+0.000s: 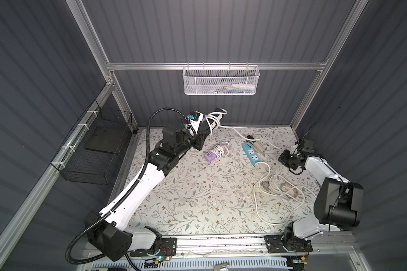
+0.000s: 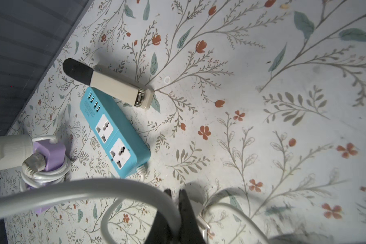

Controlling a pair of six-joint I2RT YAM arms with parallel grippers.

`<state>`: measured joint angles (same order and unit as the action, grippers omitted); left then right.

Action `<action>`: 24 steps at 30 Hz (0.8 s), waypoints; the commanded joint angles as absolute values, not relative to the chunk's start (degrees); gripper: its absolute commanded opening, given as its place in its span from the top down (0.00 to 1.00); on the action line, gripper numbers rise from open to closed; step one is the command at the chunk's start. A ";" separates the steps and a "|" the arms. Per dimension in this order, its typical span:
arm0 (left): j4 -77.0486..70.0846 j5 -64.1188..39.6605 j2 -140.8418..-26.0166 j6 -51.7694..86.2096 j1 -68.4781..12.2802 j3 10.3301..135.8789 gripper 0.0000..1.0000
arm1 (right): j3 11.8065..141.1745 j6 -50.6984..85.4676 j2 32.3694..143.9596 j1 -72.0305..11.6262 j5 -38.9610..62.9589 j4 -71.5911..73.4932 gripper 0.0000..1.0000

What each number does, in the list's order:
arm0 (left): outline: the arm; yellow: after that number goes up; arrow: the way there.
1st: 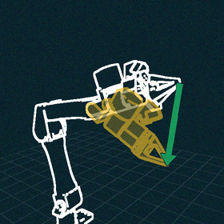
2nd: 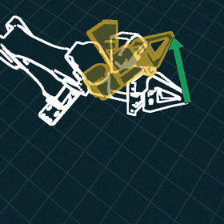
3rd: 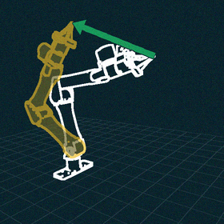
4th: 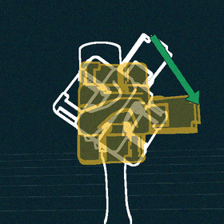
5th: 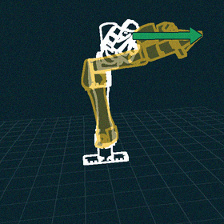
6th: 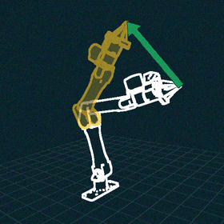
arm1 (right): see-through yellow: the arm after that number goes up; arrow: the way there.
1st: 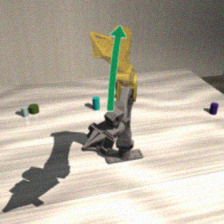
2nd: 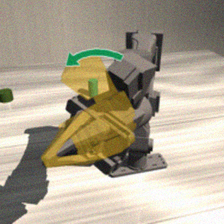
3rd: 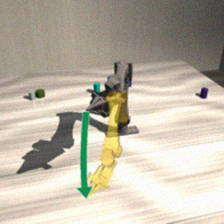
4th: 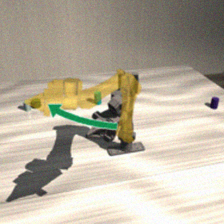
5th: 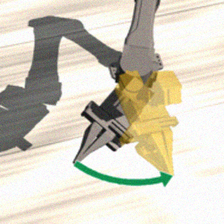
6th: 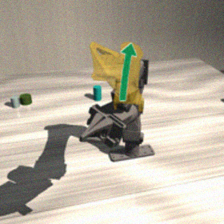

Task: Unwrap the cord wrapped around the power strip
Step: Unwrap the power cord from the power strip.

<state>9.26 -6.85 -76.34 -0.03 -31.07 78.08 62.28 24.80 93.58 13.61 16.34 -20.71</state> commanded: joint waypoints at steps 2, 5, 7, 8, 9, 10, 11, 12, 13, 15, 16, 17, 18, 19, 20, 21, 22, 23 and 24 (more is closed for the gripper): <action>3.83 -6.89 -75.14 -0.14 -30.85 78.33 1.00 | 67.34 27.20 97.81 13.72 14.12 -19.37 1.00; 3.30 -8.66 -75.77 0.50 -30.79 78.08 1.00 | 70.52 28.06 100.79 13.71 13.97 -19.77 1.00; 2.78 -10.25 -76.24 1.17 -30.81 78.05 1.00 | 72.31 28.49 102.80 13.75 14.24 -20.05 1.00; 2.65 -10.98 -76.65 1.55 -30.85 78.05 1.00 | 73.28 28.54 103.72 13.72 14.53 -20.24 1.00; 2.56 -11.66 -76.94 1.87 -30.82 78.05 1.00 | 73.76 28.70 104.37 13.75 15.00 -20.03 0.92; 2.23 -12.64 -77.31 2.25 -30.85 78.00 1.00 | 74.21 28.81 104.69 13.70 15.52 -19.55 0.75; 2.09 -13.52 -77.66 2.43 -30.85 78.04 1.00 | 74.27 28.81 104.63 13.70 16.06 -18.90 0.60; 1.98 -14.10 -77.93 2.61 -30.79 78.07 1.00 | 74.28 28.76 104.36 13.63 16.41 -18.52 0.53; 1.93 -14.80 -78.20 2.81 -30.85 78.07 1.00 | 74.14 28.53 103.79 13.54 16.76 -18.22 0.47; 1.64 -15.73 -78.50 2.81 -30.83 78.09 1.00 | 73.54 27.76 102.04 13.35 17.68 -17.52 0.35; 1.43 -16.41 -78.66 2.88 -30.85 78.11 1.00 | 73.05 27.30 100.80 13.23 18.08 -17.49 0.31; 1.12 -16.88 -78.74 2.98 -30.85 78.07 1.00 | 72.43 26.78 99.42 13.15 18.58 -17.36 0.28; 0.82 -17.72 -78.88 3.17 -30.83 78.05 1.00 | 71.53 26.13 97.60 13.03 18.63 -17.08 0.25; 0.72 -18.37 -79.12 3.33 -30.83 78.27 1.00 | 70.26 25.53 95.32 12.72 20.71 -16.50 0.22; 0.87 -18.46 -79.39 3.51 -30.85 78.50 1.00 | 69.18 25.02 93.21 12.60 21.85 -15.78 0.19; 1.02 -20.25 -79.63 3.67 -30.88 78.82 1.00 | 67.77 24.09 90.68 12.14 23.27 -15.00 0.15; 1.35 -21.01 -79.96 3.75 -30.93 79.29 1.00 | 66.71 23.49 88.06 11.60 24.57 -14.38 0.11; 1.48 -21.56 -80.22 3.94 -30.88 79.75 1.00 | 65.85 22.80 86.04 11.05 26.52 -13.54 0.07; 1.90 -22.01 -80.49 4.17 -30.89 80.19 1.00 | 64.80 21.98 83.84 10.02 28.95 -12.18 0.03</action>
